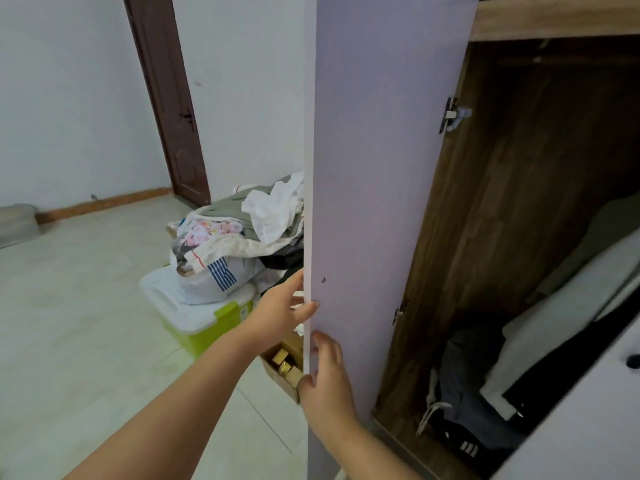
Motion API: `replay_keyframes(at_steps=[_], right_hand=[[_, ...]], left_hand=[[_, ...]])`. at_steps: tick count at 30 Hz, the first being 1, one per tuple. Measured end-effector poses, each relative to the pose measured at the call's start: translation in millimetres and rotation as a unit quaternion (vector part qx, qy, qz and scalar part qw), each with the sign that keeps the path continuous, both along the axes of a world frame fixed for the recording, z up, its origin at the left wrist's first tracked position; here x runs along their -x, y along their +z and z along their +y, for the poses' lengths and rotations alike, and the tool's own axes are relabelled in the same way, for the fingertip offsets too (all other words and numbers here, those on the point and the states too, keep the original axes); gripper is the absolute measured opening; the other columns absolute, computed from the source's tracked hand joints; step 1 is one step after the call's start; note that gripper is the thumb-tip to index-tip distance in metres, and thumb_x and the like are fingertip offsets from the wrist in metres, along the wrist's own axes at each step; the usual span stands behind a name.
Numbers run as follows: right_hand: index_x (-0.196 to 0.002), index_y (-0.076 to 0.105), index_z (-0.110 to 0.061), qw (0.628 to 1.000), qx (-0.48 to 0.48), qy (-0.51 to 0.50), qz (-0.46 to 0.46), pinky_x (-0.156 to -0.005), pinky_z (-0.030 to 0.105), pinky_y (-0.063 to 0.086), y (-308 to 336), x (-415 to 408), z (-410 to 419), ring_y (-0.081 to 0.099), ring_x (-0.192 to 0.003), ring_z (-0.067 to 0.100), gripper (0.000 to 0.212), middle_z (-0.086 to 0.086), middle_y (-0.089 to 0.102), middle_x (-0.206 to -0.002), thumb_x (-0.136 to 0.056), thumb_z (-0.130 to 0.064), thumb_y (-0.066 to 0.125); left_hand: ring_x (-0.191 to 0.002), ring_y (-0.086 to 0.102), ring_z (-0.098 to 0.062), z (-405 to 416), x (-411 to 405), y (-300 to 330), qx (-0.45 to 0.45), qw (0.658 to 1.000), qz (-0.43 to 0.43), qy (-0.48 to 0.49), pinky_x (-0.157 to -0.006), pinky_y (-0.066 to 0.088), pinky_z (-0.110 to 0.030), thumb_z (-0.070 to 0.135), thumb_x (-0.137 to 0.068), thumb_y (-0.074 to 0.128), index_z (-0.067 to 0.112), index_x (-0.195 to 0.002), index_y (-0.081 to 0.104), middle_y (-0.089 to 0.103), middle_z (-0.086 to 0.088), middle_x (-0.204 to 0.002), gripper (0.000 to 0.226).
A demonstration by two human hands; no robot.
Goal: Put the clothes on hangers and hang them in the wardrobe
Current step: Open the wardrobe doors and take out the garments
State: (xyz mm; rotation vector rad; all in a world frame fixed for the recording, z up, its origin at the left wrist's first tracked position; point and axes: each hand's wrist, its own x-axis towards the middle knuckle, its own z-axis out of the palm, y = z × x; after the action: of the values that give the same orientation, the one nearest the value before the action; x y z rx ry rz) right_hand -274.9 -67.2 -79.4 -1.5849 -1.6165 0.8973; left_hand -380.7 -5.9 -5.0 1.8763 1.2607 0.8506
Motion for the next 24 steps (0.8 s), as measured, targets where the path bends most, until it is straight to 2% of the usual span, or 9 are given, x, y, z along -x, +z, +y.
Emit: replay_keyframes(at_steps=[3, 7, 10, 17, 19, 20, 22, 24], right_hand=[[-0.144, 0.022, -0.026, 1.0, 0.003, 0.016, 0.006, -0.105, 0.025, 0.04, -1.3, 7.9, 7.4, 0.038, -0.132, 0.014, 0.064, -0.014, 0.022, -0.147, -0.09, -0.004, 0.051], [-0.146, 0.018, -0.026, 0.999, -0.001, 0.042, 0.001, -0.102, 0.02, 0.038, -0.5, 15.6, 16.5, 0.037, -0.131, 0.008, 0.068, -0.015, 0.017, -0.148, -0.091, -0.003, 0.05], [-0.148, 0.015, -0.027, 0.998, 0.007, 0.064, -0.004, -0.105, 0.021, 0.036, 3.4, 18.1, 24.9, 0.034, -0.134, 0.01, 0.07, -0.012, 0.011, -0.153, -0.092, -0.003, 0.048], [-0.147, 0.027, -0.024, 0.99, 0.027, 0.111, -0.079, -0.112, 0.025, 0.025, 9.5, 0.1, 32.8, 0.02, -0.143, 0.013, 0.057, -0.009, 0.013, -0.156, -0.094, -0.005, 0.04], [-0.144, 0.035, -0.02, 0.986, 0.036, 0.116, -0.114, -0.111, 0.025, 0.027, 8.8, -13.4, 30.7, 0.028, -0.139, 0.016, 0.051, -0.006, 0.023, -0.153, -0.095, -0.006, 0.038], [-0.141, 0.039, -0.019, 0.984, 0.042, 0.116, -0.129, -0.109, 0.025, 0.031, 9.2, -21.5, 29.3, 0.034, -0.135, 0.017, 0.048, -0.004, 0.03, -0.149, -0.094, -0.006, 0.038], [-0.135, 0.045, -0.02, 0.981, 0.06, 0.108, -0.151, -0.103, 0.025, 0.037, 10.8, -39.9, 25.4, 0.043, -0.127, 0.018, 0.043, -0.003, 0.039, -0.143, -0.095, -0.008, 0.038], [-0.132, 0.048, -0.02, 0.976, 0.079, 0.104, -0.172, -0.099, 0.026, 0.039, 12.7, -61.4, 20.9, 0.047, -0.123, 0.018, 0.039, -0.001, 0.046, -0.138, -0.096, -0.011, 0.038]], left_hand=[[-0.103, 0.059, -0.006, 7.4, 7.6, 2.9, -0.014, 1.0, 0.021, -0.007, -0.09, 0.047, -0.017, 0.015, -0.094, 0.05, 0.03, -0.138, 0.037, 0.058, 0.015, -0.121, 0.049], [-0.09, 0.06, 0.005, 18.7, 16.5, 4.2, -0.018, 0.999, 0.05, -0.004, -0.078, 0.046, -0.003, 0.014, -0.095, 0.049, 0.03, -0.14, 0.034, 0.057, 0.016, -0.118, 0.05], [-0.096, 0.061, -0.003, 26.3, 21.7, 1.9, -0.018, 0.998, 0.06, 0.005, -0.091, 0.047, -0.019, 0.017, -0.096, 0.046, 0.029, -0.141, 0.033, 0.057, 0.014, -0.12, 0.048], [-0.1, 0.064, -0.016, 38.6, 30.7, -4.5, -0.046, 0.99, 0.118, 0.069, -0.092, 0.048, -0.035, 0.024, -0.097, 0.044, 0.028, -0.137, 0.04, 0.065, 0.008, -0.114, 0.041], [-0.094, 0.064, -0.019, 37.1, 28.6, -4.1, -0.071, 0.976, 0.18, 0.1, -0.083, 0.049, -0.035, 0.031, -0.097, 0.043, 0.026, -0.127, 0.048, 0.068, 0.005, -0.103, 0.031], [-0.089, 0.063, -0.021, 34.8, 26.0, -2.6, -0.082, 0.963, 0.228, 0.122, -0.075, 0.048, -0.034, 0.035, -0.097, 0.04, 0.023, -0.111, 0.055, 0.067, 0.002, -0.091, 0.024], [-0.079, 0.059, -0.025, 28.2, 19.1, -0.8, -0.078, 0.928, 0.324, 0.168, -0.063, 0.042, -0.032, 0.042, -0.097, 0.034, 0.015, -0.08, 0.052, 0.054, 0.0, -0.069, 0.037], [-0.081, 0.059, -0.026, 21.2, 10.8, -1.1, -0.02, 0.896, 0.412, 0.166, -0.066, 0.042, -0.032, 0.043, -0.098, 0.031, 0.01, -0.081, 0.052, 0.047, 0.0, -0.068, 0.043]])
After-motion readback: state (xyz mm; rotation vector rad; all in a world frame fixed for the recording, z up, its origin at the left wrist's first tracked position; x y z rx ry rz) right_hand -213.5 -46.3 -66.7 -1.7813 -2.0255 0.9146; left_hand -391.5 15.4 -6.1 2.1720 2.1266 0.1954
